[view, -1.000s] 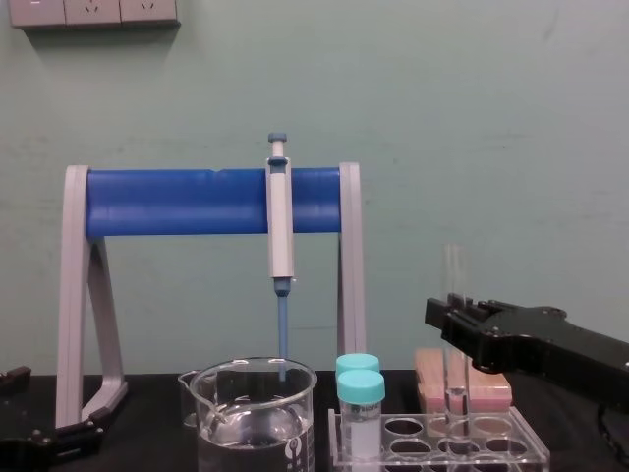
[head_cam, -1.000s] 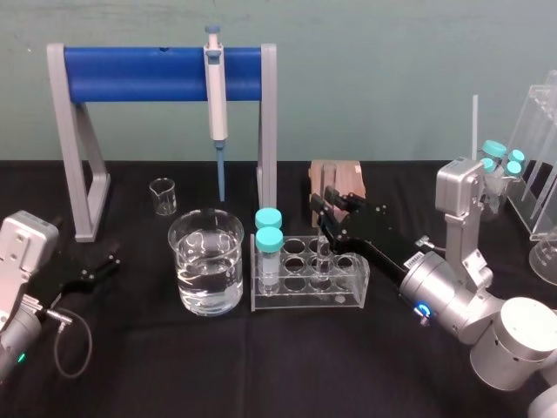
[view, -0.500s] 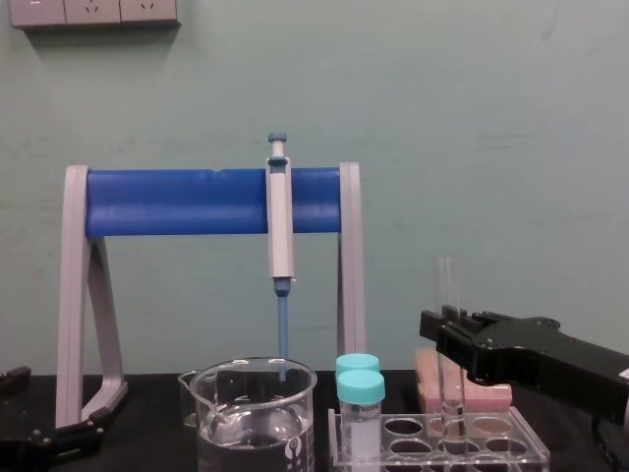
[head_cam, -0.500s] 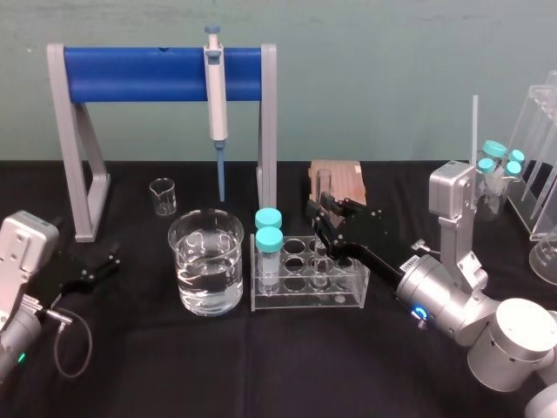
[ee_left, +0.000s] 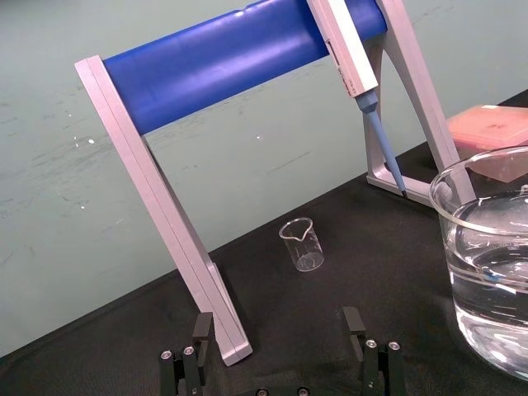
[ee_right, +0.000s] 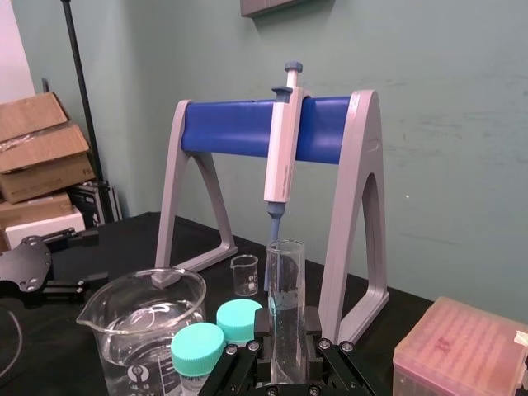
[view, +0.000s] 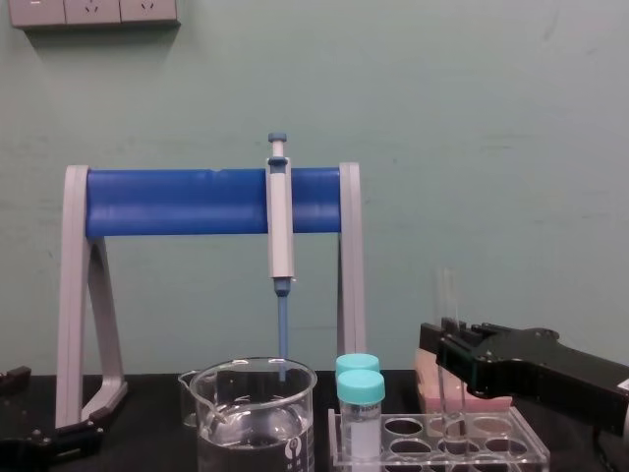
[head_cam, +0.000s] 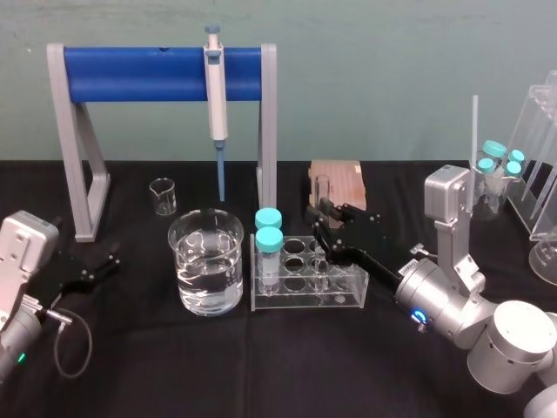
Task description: Hold the test tube with one hand and immerse one end into the beaker, then return it to the test tube rack.
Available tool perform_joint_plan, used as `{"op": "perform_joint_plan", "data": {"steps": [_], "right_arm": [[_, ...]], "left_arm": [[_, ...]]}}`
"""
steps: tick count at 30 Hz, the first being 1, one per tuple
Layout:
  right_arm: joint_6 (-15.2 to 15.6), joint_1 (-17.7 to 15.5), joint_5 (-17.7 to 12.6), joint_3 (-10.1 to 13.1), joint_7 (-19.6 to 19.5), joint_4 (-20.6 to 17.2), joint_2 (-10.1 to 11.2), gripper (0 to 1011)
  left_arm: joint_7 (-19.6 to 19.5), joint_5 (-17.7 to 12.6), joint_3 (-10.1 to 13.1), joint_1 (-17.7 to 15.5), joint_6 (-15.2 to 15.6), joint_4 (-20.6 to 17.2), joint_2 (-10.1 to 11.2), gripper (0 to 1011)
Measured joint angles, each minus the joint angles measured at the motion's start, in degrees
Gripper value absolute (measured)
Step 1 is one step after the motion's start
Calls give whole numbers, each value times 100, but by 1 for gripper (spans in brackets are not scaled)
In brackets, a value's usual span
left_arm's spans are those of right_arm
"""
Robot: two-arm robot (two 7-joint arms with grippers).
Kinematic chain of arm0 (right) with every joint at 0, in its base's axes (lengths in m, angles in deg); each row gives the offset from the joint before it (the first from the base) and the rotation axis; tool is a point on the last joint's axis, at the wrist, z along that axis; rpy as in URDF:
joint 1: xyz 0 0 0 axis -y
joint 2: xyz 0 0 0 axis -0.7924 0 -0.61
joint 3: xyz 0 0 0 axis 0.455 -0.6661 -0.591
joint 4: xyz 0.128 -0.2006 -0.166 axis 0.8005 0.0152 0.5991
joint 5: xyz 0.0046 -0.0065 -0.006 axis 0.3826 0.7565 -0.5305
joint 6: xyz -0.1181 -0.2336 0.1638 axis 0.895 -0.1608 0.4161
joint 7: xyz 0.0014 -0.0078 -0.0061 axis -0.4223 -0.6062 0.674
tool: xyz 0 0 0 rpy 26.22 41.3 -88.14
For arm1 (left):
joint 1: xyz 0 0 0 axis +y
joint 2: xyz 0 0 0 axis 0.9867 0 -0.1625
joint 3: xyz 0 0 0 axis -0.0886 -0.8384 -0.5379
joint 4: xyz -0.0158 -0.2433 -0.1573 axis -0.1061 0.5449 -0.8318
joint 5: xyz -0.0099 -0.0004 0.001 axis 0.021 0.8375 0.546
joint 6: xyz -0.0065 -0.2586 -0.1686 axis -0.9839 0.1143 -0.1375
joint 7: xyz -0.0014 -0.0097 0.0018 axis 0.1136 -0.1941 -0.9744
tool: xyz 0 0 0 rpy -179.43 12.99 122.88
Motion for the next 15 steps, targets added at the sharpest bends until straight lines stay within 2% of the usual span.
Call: {"op": "perform_joint_plan", "data": {"steps": [15], "right_arm": [[25, 24, 69, -27, -5, 85, -8, 225]], "left_arm": [[0, 0, 0, 0, 0, 0, 0, 1000]]}}
